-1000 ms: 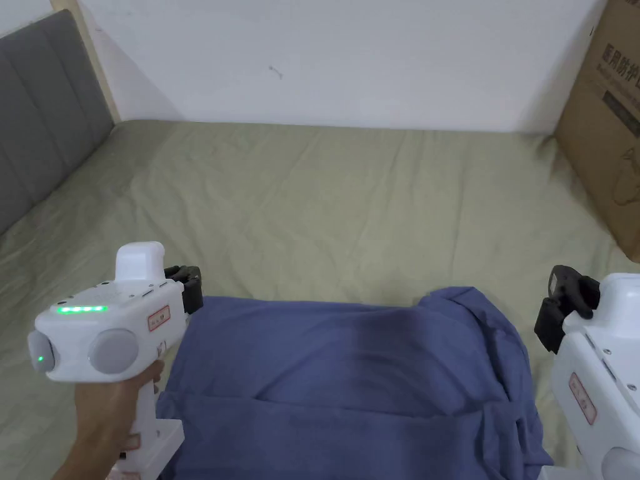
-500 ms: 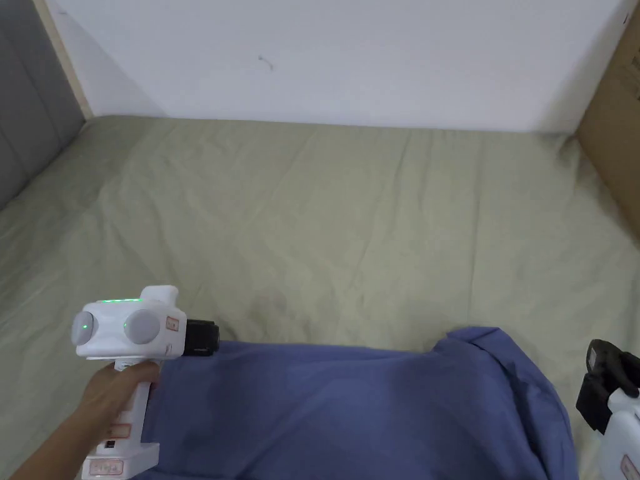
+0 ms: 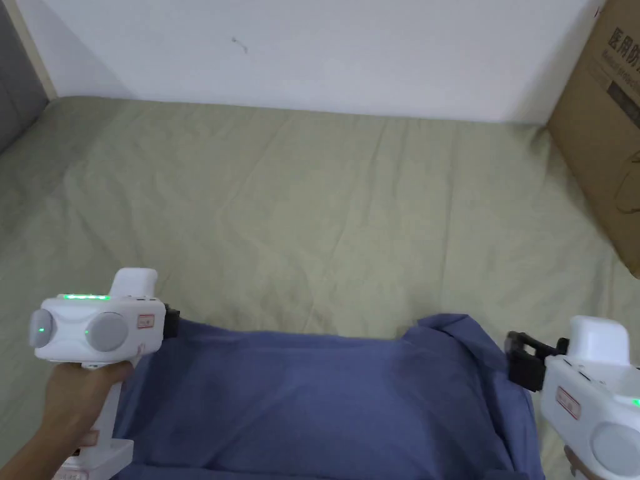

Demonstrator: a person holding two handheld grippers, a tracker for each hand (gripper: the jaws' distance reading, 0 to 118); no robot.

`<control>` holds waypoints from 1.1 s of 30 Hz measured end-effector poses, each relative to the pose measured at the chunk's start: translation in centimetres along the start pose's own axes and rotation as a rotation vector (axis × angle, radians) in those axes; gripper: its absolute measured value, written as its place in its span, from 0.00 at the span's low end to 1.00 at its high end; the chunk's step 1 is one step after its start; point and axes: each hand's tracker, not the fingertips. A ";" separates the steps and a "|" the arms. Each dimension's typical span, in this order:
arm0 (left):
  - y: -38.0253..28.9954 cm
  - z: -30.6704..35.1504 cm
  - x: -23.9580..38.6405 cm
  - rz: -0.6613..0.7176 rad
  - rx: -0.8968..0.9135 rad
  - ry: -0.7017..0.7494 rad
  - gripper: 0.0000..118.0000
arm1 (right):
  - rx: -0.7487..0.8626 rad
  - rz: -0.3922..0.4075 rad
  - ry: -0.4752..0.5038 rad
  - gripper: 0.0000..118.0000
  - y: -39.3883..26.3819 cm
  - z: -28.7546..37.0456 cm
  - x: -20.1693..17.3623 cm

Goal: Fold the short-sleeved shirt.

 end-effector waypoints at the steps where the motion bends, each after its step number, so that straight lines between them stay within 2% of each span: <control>1: 0.0 1.7 0.5 0.003 0.015 -0.018 0.02 | -0.049 0.013 -0.004 0.94 0.0 -1.5 0.0; 2: 0.0 2.8 0.7 -0.003 0.023 -0.027 0.02 | -0.088 0.012 -0.007 1.00 -0.1 -3.1 0.0; 4: 0.0 4.3 0.9 -0.014 0.040 -0.029 0.02 | -0.092 0.010 0.008 0.98 -0.8 -5.9 0.2; 6: 0.1 5.4 1.1 -0.010 0.052 -0.038 0.02 | -0.177 0.030 -0.016 0.98 -1.1 -8.9 -0.3; 8: 0.1 5.8 1.1 -0.004 0.058 -0.041 0.02 | -0.266 0.056 -0.018 0.89 -1.4 -11.6 -0.8; 9: 0.2 5.7 1.0 0.000 0.058 -0.042 0.02 | -0.274 0.048 -0.017 0.78 -1.5 -12.4 -1.0; 10: 0.1 5.7 0.9 0.003 0.057 -0.043 0.02 | -0.280 0.059 -0.018 0.58 -1.6 -13.1 -1.2; 12: -0.1 5.5 0.8 0.013 0.048 -0.036 0.02 | -0.299 0.084 -0.035 0.30 -2.0 -14.3 -1.7; 13: -0.2 5.4 0.7 0.018 0.043 -0.035 0.02 | -0.314 0.081 -0.036 0.07 -2.3 -14.7 -1.7; 14: -0.3 5.4 0.6 0.025 0.039 -0.032 0.02 | -0.321 0.075 -0.036 0.01 -1.8 -13.7 -1.8; 17: -0.8 5.8 0.1 0.047 0.037 -0.032 0.02 | -0.230 0.041 -0.047 0.00 -2.0 -11.5 -1.0; 19: -1.1 6.2 -0.1 0.056 0.037 -0.026 0.02 | -0.202 0.056 -0.039 0.00 -1.4 -8.9 -0.6; 21: -1.5 6.9 -0.6 0.066 0.041 -0.019 0.02 | -0.142 0.059 -0.006 0.00 -1.1 -5.7 0.3; 25: -2.8 9.2 -1.5 0.089 0.050 -0.007 0.02 | -0.058 0.015 0.071 0.00 -0.3 2.0 1.9; 28: -4.4 11.4 -2.7 0.109 0.055 0.006 0.02 | -0.005 -0.042 0.118 0.00 -0.7 8.3 2.9; 32: -7.3 14.3 -3.9 0.146 0.057 -0.017 0.02 | 0.016 -0.140 0.174 0.00 -3.0 14.0 3.7; 33: -8.1 15.0 -4.0 0.149 0.056 -0.024 0.02 | 0.005 -0.144 0.178 0.00 -3.9 15.0 3.8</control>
